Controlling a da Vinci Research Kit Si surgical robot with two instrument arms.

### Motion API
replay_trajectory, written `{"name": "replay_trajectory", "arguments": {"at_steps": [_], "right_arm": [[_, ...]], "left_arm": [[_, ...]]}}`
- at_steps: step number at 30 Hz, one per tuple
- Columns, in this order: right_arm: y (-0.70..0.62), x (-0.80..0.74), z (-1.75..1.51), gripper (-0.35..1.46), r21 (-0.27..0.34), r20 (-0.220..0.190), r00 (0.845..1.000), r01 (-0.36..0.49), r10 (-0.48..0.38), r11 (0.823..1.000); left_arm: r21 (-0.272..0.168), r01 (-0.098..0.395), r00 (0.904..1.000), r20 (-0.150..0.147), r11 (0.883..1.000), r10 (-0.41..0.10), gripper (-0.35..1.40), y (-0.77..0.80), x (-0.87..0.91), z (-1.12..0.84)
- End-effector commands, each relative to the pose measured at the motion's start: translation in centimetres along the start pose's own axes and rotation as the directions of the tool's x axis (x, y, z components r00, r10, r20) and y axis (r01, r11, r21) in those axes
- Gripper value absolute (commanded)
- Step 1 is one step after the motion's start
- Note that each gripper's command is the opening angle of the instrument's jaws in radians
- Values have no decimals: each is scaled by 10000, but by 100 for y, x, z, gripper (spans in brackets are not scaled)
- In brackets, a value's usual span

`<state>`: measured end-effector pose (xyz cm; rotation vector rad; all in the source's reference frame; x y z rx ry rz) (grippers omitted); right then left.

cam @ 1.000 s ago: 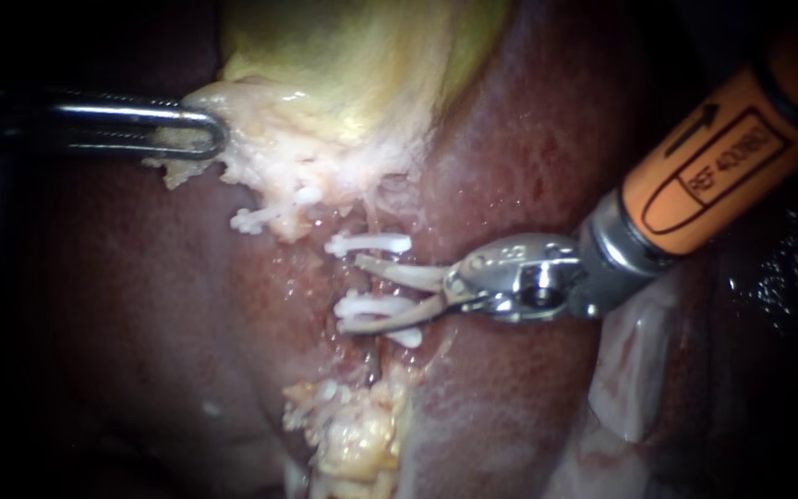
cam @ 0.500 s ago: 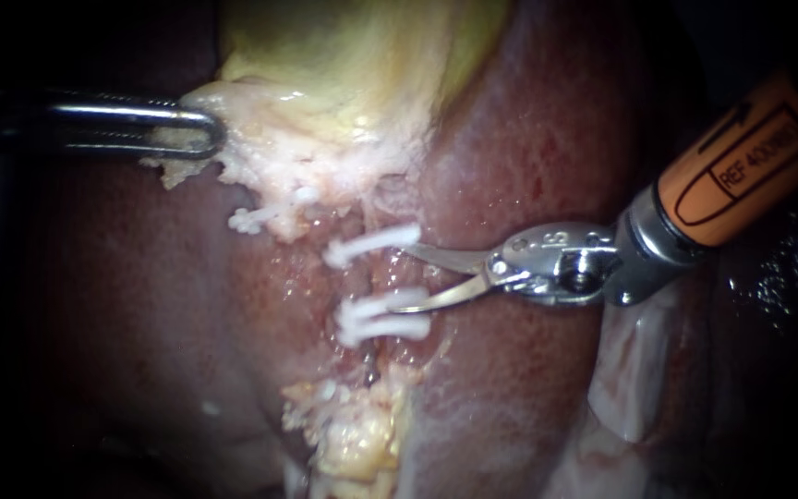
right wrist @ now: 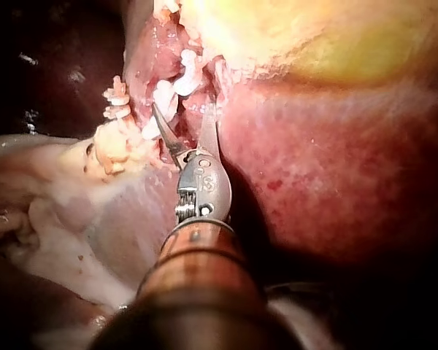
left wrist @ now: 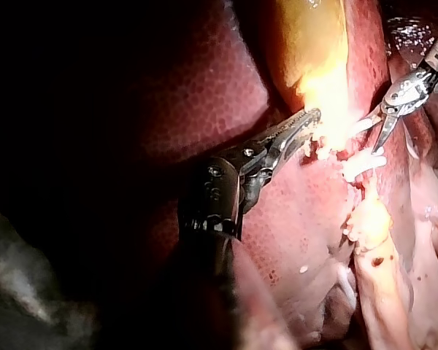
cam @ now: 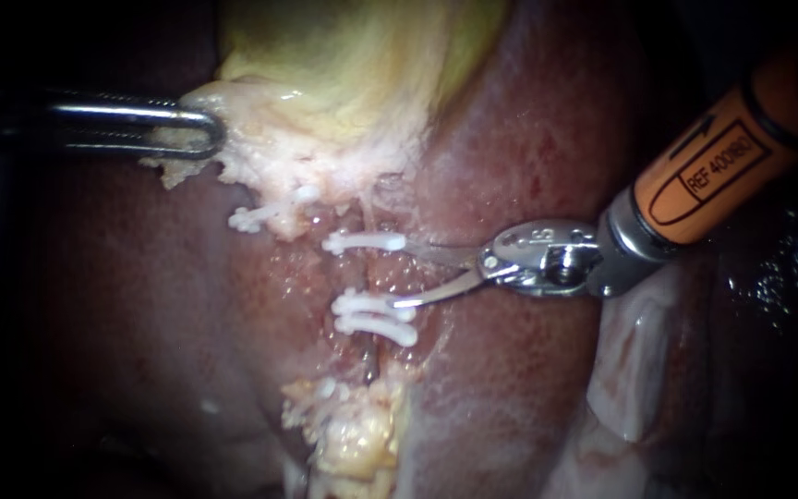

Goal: Go to the cutting position right tube

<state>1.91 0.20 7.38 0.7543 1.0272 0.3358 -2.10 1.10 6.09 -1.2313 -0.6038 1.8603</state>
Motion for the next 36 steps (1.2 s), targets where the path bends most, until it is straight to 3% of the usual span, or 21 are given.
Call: {"name": "replay_trajectory", "arguments": {"at_steps": [1, 10, 19, 24, 36], "right_arm": [[0, 0, 4, 131, 66, -21, 10000, 29, -29, 10000], [-1, 6, 45, 131, 539, -223, 9998, 30, -18, 9985], [-4, 18, 61, 130, 672, -642, 9979, -63, 106, 9977], [-13, 25, 58, 131, 748, -707, 9974, -88, 141, 9972], [-50, 56, 47, 131, 1085, -1074, 9938, -164, 281, 9940]], "left_arm": [[7, 2, 10000, 0, 10000, -2, -35, 0, 0, 1], [16, 6, 10000, -4, 10000, -6, -35, 0, 0, 3], [30, 10, 10000, -9, 10000, -10, -35, 1, 1, 4], [30, 10, 10000, -9, 10000, -10, -35, 1, 1, 4], [29, 10, 10000, -9, 10000, -10, -35, 1, 1, 3]]}}
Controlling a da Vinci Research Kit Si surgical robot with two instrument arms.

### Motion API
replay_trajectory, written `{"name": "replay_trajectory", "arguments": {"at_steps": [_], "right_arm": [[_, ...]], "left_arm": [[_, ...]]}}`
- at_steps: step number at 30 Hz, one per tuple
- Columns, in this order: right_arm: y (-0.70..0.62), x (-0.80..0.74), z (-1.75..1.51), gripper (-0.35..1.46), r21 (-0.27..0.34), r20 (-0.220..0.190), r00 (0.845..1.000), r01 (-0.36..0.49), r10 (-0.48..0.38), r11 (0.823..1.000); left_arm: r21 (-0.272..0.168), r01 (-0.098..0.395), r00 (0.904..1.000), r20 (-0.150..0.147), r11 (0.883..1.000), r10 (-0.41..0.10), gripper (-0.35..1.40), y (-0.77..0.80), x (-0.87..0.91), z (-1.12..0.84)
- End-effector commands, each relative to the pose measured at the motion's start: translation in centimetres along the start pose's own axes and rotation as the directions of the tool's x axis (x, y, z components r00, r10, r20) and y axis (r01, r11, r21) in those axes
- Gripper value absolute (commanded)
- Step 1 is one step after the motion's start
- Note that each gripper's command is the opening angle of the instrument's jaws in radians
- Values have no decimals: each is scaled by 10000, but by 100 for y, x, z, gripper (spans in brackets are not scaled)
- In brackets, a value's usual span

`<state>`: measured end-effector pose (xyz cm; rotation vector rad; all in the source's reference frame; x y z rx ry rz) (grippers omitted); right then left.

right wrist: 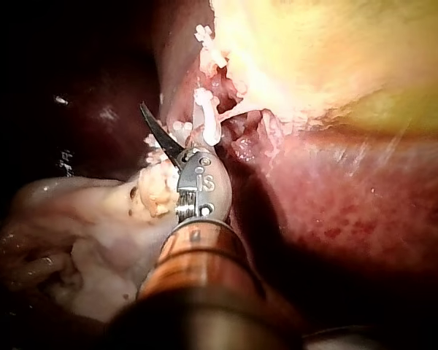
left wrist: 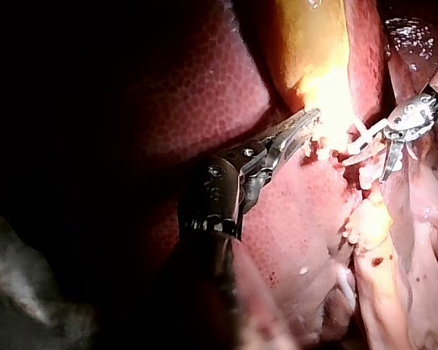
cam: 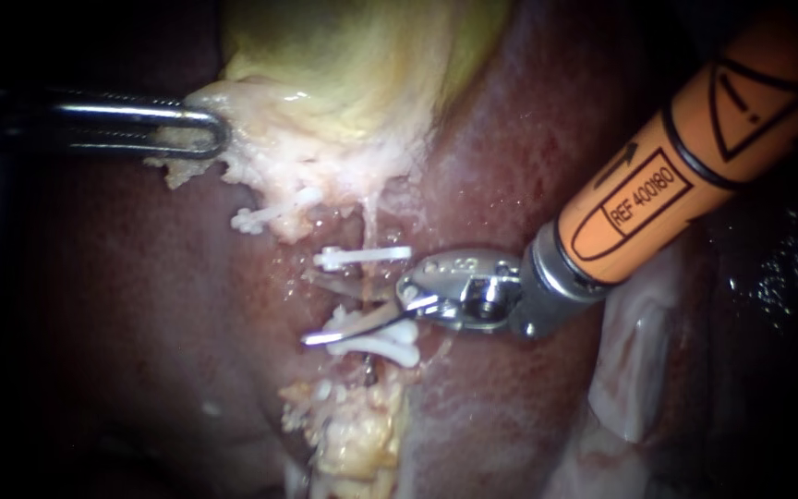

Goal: Go to the cutting position right tube

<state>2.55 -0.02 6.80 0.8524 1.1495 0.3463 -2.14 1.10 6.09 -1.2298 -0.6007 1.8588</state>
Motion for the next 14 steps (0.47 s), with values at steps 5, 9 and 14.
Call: {"name": "replay_trajectory", "arguments": {"at_steps": [5, 9, 14], "right_arm": [[-2, 2, 2, 131, 33, -4, 10000, 2, -2, 10000], [-2, 2, 2, 130, 41, -2, 10000, 5, -5, 10000], [-2, 2, 2, 130, 43, 0, 10000, 9, -9, 10000]], "left_arm": [[-1, -1, 10000, 3, 10000, 1, -35, 0, 0, 0], [1, -1, 10000, 3, 10000, 1, -35, 0, 0, 0], [0, -1, 10000, 3, 10000, 1, -35, 0, 0, 0]]}}
